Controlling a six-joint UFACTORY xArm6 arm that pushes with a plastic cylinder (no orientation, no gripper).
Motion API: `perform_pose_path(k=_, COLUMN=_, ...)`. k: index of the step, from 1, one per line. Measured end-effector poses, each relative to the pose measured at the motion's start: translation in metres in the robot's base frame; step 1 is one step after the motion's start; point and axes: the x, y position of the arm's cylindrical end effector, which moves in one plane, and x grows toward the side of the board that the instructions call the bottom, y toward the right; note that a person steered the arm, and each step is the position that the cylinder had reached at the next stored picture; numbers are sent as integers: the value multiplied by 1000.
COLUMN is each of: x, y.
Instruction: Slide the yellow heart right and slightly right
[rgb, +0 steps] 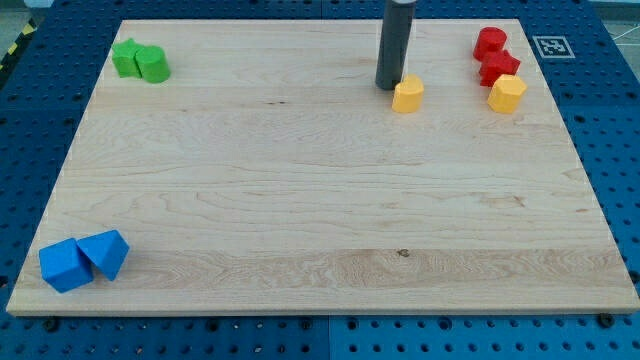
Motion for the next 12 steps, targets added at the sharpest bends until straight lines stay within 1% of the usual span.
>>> perform_pose_path(k=1, x=-1, y=0)
perform_pose_path(k=2, x=11, y=14)
perform_pose_path(k=3, x=35, y=30)
perform_pose_path(k=4, x=49, y=54)
perform_pose_path(k=5, x=49, y=59)
perform_pose_path(k=6, x=46, y=55)
perform_pose_path(k=8, x=45, y=24)
perform_pose_path(k=11, x=110, y=24)
perform_pose_path(k=12, x=107, y=5)
